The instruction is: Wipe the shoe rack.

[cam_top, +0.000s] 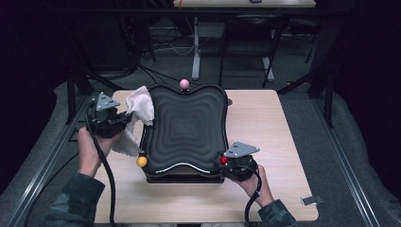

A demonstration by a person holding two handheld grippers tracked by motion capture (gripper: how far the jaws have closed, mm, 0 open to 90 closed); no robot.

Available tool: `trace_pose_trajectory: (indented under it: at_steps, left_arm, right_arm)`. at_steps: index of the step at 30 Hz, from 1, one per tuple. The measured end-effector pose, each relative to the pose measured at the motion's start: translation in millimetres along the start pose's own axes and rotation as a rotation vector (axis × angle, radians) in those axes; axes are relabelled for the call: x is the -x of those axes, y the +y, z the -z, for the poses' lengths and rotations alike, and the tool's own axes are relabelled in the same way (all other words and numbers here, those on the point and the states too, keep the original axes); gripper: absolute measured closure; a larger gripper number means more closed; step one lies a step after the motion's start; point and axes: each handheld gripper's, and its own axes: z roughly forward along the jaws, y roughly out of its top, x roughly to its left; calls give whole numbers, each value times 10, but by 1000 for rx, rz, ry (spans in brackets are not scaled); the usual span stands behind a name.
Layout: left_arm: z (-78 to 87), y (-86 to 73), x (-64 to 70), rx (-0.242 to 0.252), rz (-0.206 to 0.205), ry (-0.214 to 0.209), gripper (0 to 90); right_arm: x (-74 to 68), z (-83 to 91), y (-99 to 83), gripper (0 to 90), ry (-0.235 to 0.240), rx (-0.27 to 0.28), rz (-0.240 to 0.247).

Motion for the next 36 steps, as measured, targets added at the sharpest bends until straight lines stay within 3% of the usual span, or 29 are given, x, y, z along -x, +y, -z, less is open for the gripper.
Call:
trace_pose_trajectory:
  at_steps: [7, 12, 16, 23, 36]
  left_arm:
    - [-220, 242, 79, -15, -35, -8, 832]
    - [-396, 375, 86, -24, -14, -14, 831]
    - [-539, 468, 110, -35, -24, 4, 831]
    - [-818, 533, 157, -75, -32, 29, 826]
    - [-1020, 618, 99, -96, -7, 104, 824]
  right_arm:
    - [-3, -5, -9, 598, -6, 13, 7]
    - [-5, -7, -10, 598, -5, 14, 7]
    - [-6, -8, -10, 598, -6, 14, 9]
    - [-6, -8, -9, 598, -8, 12, 11]
    - [-3, -10, -9, 598, -5, 12, 12]
